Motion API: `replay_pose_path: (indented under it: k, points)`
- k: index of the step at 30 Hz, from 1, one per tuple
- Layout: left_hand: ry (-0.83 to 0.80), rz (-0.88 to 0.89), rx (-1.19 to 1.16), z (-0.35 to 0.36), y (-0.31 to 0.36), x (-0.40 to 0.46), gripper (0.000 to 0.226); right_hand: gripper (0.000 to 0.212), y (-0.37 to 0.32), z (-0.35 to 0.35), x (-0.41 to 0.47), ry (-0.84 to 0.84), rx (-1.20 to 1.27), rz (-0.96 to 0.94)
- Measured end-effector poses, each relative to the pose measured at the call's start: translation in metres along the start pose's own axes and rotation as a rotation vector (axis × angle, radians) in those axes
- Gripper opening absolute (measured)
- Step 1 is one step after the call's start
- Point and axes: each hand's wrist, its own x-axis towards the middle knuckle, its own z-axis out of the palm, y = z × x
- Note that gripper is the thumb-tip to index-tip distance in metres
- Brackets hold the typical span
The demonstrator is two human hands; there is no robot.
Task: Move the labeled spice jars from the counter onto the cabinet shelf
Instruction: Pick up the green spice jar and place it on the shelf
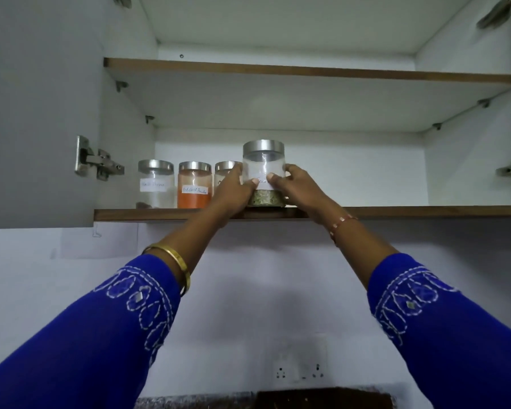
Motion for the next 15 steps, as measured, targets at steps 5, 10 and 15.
replay_pose_path:
  k: [5, 10, 15]
  points:
    - [0.010, -0.025, 0.155, 0.010, -0.015, 0.028, 0.046, 0.044, 0.020, -0.001, 0.024, -0.027, -0.175, -0.013]
    - [-0.015, -0.095, 0.399, 0.022, -0.026, 0.052, 0.044, 0.054, 0.034, 0.003, 0.056, -0.006, -0.404, 0.090]
    - [-0.173, -0.126, 0.617, 0.025, -0.026, 0.067, 0.040, 0.037, 0.044, 0.013, 0.077, 0.054, -0.597, 0.161]
